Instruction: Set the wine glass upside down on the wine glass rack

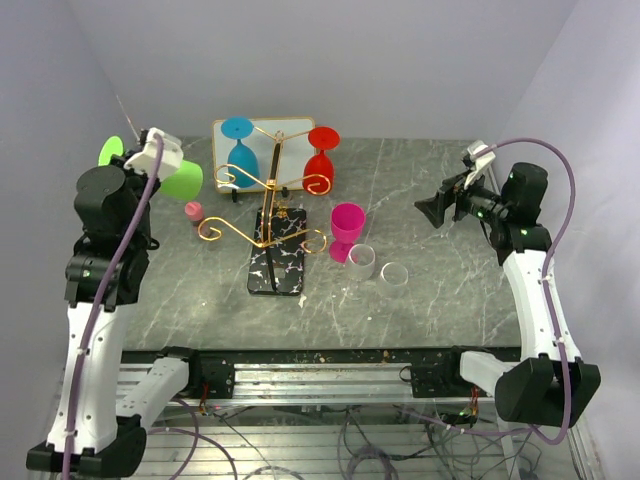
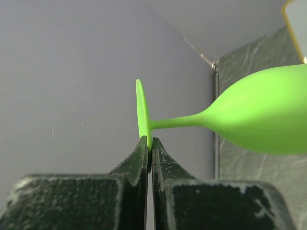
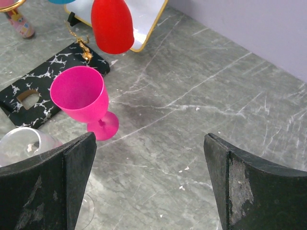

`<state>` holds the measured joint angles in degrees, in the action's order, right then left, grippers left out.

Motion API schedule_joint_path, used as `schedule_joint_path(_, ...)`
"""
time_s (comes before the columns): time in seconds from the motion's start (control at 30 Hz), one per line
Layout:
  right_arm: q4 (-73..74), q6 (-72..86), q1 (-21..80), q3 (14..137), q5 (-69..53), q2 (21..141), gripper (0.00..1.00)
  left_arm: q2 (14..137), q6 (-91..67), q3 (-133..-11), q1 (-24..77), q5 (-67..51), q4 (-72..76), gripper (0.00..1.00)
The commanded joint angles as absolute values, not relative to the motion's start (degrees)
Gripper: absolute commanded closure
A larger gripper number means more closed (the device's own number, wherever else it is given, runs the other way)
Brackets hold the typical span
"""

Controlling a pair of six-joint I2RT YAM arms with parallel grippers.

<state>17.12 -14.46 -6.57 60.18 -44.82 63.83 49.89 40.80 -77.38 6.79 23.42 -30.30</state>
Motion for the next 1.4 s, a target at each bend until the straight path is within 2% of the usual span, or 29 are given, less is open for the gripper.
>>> schedule_joint_path(0.0, 14.8, -13.0, -6.8, 59.3, -46.6, 63.0, 0.06, 50.9, 51.9, -74.6, 6.2, 26.9, -29.2, 0.93)
schedule_joint_path(0.17, 14.5, -12.4, -6.8, 59.2, -46.6, 64.2, 0.06, 52.4, 59.9, -71.4, 6.2, 21.3, -29.6, 0.93)
schedule_joint_path(0.37, 15.2, -12.6, -6.8, 59.5, -47.2, 65.4, 0.06, 52.2, 68.8, -68.9, 6.6, 9.3, -32.3, 0.93)
schedule_joint_path(0.73, 15.3, -12.7, -6.8, 59.1, -47.7, 65.8, 0.06, 55.3, 76.9, -72.0, 9.3, -5.3, -41.9, 0.93)
schedule_joint_path(1.37, 15.4, -13.6, -6.8, 59.0, -46.7, 67.0, 0.06, 62.6, 81.5, -78.8, 13.3, -21.6, -42.4, 0.89)
